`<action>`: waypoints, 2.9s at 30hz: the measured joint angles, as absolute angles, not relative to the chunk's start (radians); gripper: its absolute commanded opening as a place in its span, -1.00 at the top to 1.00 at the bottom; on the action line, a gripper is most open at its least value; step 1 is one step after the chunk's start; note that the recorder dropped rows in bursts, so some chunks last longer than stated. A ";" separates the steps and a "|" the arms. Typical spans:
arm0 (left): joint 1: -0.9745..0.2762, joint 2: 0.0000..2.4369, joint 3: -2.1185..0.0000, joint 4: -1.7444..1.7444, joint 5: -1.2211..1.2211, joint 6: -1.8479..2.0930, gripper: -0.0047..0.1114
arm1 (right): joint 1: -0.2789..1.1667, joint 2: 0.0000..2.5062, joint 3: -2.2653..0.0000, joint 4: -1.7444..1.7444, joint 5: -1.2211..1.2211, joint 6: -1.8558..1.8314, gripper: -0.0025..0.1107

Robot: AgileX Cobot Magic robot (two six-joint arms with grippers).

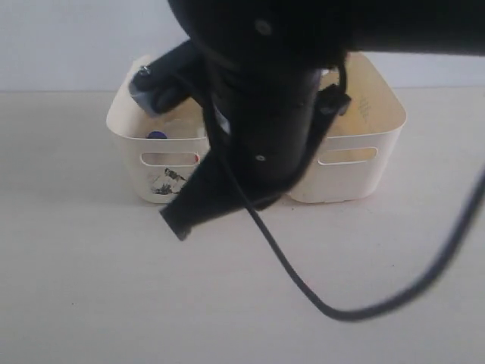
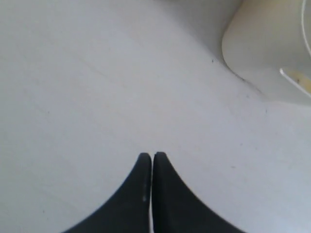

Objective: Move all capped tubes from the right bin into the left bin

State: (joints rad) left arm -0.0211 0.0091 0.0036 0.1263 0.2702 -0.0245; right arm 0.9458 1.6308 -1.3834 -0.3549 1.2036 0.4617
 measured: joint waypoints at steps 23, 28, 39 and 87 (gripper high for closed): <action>-0.021 0.009 0.004 0.126 0.270 -0.024 0.84 | 0.805 1.358 -1.030 -0.801 1.028 0.900 0.96; -0.021 0.009 0.004 0.126 0.270 -0.024 0.84 | 0.682 1.141 -0.838 -0.812 0.577 1.038 0.96; -0.021 0.009 0.004 0.126 0.270 -0.024 0.84 | -0.025 0.307 -0.117 -0.821 -0.322 1.163 0.96; -0.021 0.009 0.004 0.126 0.270 -0.024 0.84 | 0.000 0.004 -0.002 0.041 0.509 0.297 0.96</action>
State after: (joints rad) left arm -0.0211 0.0091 0.0036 0.1263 0.2702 -0.0245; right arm 0.0000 0.0036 -0.0018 0.0405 0.5095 0.2968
